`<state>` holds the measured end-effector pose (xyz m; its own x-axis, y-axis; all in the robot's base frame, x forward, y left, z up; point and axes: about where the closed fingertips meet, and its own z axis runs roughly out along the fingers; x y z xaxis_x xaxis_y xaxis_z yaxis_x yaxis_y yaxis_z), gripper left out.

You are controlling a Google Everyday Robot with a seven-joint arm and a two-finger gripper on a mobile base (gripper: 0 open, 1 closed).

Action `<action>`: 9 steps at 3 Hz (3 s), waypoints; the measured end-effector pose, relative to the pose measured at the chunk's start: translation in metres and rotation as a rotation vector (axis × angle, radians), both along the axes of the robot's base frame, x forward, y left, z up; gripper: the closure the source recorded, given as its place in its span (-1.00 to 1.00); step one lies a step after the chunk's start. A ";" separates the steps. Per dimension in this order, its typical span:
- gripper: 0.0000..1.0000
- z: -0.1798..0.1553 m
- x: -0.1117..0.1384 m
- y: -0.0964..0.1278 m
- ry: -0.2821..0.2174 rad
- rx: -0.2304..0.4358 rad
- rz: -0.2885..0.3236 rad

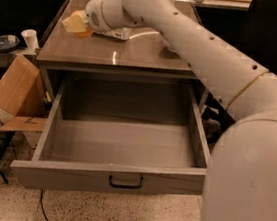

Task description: Place orange into top drawer

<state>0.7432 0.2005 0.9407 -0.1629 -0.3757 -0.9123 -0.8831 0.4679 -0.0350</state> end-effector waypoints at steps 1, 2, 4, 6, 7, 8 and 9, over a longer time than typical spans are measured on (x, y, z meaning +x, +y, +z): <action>1.00 -0.001 -0.045 -0.030 0.070 0.039 0.073; 1.00 -0.012 -0.088 -0.063 0.127 0.049 0.119; 1.00 -0.090 -0.150 -0.098 0.335 0.069 0.188; 0.96 -0.231 -0.189 -0.088 0.502 0.113 0.094; 0.51 -0.245 -0.190 -0.095 0.454 0.087 0.018; 0.05 -0.244 -0.191 -0.104 0.412 0.064 -0.029; -0.42 -0.246 -0.195 -0.111 0.402 0.053 -0.047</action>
Offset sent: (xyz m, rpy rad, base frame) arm -0.1385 -0.1116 -0.0241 0.0601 0.1962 0.1614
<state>0.5483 0.0891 0.6951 -0.5266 -0.3135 -0.7902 -0.7990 0.4998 0.3343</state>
